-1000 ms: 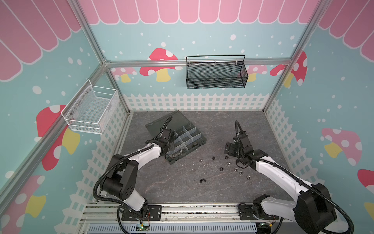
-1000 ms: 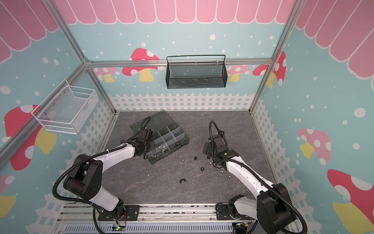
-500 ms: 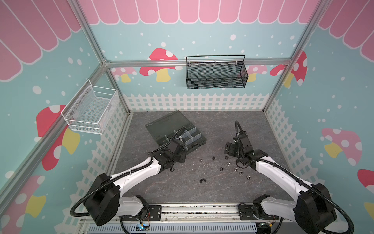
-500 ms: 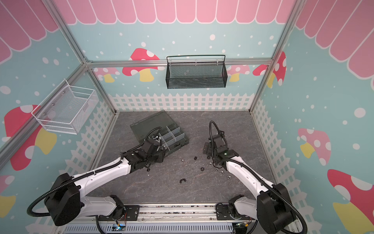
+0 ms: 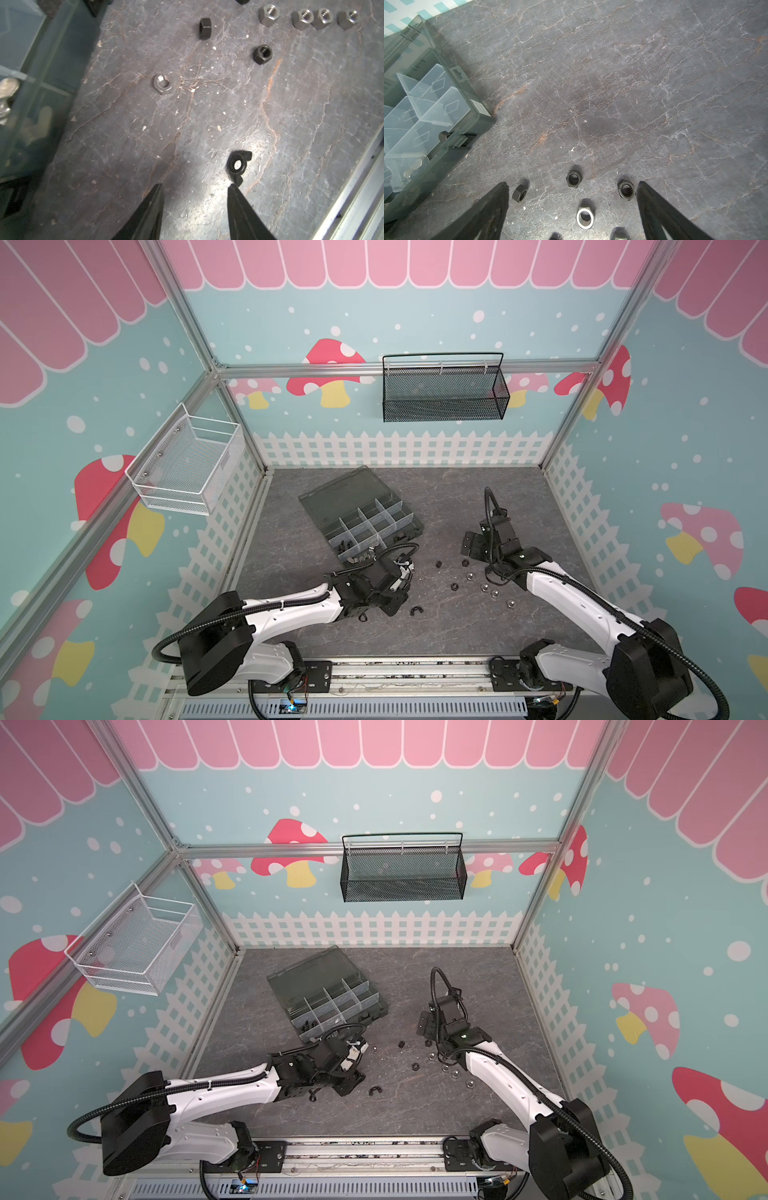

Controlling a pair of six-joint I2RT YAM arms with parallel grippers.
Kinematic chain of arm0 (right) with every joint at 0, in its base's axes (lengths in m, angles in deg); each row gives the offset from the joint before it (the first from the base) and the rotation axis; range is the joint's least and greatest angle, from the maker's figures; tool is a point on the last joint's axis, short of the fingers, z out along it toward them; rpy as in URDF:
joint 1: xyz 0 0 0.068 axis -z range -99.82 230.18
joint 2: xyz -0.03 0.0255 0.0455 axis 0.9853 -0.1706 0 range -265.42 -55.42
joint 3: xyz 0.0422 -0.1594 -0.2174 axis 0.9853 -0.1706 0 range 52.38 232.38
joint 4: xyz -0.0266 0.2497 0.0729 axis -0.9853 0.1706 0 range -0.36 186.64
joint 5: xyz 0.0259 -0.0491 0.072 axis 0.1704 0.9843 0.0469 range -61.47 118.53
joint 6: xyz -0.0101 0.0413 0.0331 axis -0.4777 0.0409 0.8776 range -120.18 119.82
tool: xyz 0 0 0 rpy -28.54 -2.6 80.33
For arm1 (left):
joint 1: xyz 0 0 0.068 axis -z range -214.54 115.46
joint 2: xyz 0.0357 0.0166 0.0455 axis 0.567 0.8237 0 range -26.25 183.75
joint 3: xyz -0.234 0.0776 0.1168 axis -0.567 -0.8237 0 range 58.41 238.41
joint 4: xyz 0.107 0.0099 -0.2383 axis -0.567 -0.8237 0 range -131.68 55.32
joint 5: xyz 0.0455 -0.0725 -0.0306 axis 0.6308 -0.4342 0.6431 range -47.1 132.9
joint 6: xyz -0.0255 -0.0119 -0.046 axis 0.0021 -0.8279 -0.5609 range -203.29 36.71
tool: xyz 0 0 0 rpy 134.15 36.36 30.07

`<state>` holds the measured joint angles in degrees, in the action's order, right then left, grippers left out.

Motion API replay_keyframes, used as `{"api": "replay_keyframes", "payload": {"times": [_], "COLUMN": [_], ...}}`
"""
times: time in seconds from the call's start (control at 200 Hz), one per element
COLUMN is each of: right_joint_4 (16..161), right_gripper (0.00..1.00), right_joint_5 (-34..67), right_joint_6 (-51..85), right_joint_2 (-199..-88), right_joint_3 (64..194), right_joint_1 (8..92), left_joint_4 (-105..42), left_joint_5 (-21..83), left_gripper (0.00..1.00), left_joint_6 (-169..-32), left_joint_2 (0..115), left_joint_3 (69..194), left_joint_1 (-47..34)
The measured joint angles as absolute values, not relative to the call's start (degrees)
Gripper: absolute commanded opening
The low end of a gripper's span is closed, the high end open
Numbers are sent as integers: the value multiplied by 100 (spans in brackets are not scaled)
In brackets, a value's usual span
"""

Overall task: Sort the screws and nuts into containers
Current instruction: Pick up the nut from the bottom-center of the table.

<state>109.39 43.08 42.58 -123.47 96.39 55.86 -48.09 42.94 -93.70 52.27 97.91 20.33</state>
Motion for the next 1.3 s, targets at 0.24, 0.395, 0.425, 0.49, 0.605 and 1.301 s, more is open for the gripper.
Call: {"api": "replay_keyframes", "payload": {"times": [0.24, 0.395, 0.425, 0.49, 0.605, 1.301], "right_joint_4": [10961, 10976, 10974, 10976, 10976, 10976], "right_gripper": [97, 97, 97, 97, 97, 97], "right_joint_5": [4314, 4321, 4323, 4327, 4334, 4399], "right_joint_6": [4278, 4278, 4278, 4280, 4278, 4278], "right_joint_2": [-12277, -12275, -12275, -12275, -12275, -12275], "right_joint_3": [9639, 9639, 9639, 9639, 9637, 9628], "right_joint_1": [5586, 5586, 5586, 5586, 5586, 5586], "left_joint_4": [-4722, -4728, -4724, -4722, -4728, -4890], "left_joint_5": [3996, 3968, 3968, 3990, 4057, 4600], "left_gripper": [50, 51, 51, 51, 45, 27], "left_joint_6": [-8988, -8878, -8878, -8878, -8889, -8915], "left_joint_2": [5951, 6285, 6346, 6473, 6650, 6810], "left_joint_3": [9905, 10180, 10233, 10322, 10379, 10508], "left_joint_1": [2442, 2680, 2711, 2750, 2781, 2781]}}
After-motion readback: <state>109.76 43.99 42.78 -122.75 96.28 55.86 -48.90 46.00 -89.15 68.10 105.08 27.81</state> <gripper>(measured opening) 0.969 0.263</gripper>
